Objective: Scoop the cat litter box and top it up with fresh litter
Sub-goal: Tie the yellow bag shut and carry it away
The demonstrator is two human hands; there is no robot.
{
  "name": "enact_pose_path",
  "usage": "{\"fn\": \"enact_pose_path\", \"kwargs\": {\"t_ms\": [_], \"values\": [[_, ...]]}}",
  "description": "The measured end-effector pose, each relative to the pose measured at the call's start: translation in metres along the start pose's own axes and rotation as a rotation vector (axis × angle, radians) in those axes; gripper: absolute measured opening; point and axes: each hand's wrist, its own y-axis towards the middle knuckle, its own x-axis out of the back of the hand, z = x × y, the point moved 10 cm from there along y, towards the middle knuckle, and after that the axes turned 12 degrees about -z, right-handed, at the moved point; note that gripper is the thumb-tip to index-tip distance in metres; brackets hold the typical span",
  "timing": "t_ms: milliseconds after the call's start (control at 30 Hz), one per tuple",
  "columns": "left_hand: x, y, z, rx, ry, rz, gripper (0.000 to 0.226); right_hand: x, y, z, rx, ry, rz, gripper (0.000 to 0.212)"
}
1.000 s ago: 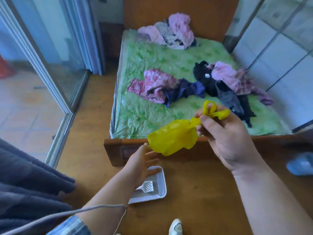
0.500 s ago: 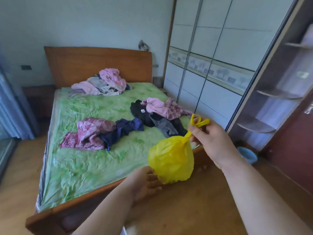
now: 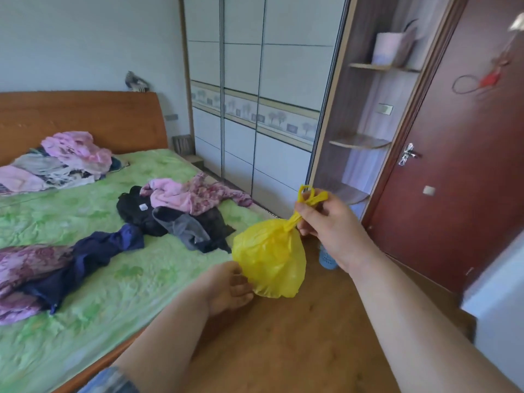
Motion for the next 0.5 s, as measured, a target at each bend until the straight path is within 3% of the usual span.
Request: {"fn": "enact_pose_path", "kwargs": {"t_ms": [200,367,500], "values": [[-0.105,0.081,-0.029,0.018,0.123,0.091,0.015,0.072,0.082,-0.042,-0.058,-0.005,-0.163,0.012],[-0.196,0.152,-0.070,-0.133,0.306,0.209,0.019,0.114,0.167,-0.075,-0.058,-0.076,-0.245,0.013],[-0.266,0.212,-0.110,-0.188,0.465,0.334,0.041,0.148,0.241,-0.111,-0.085,-0.073,-0.333,0.008]]}}
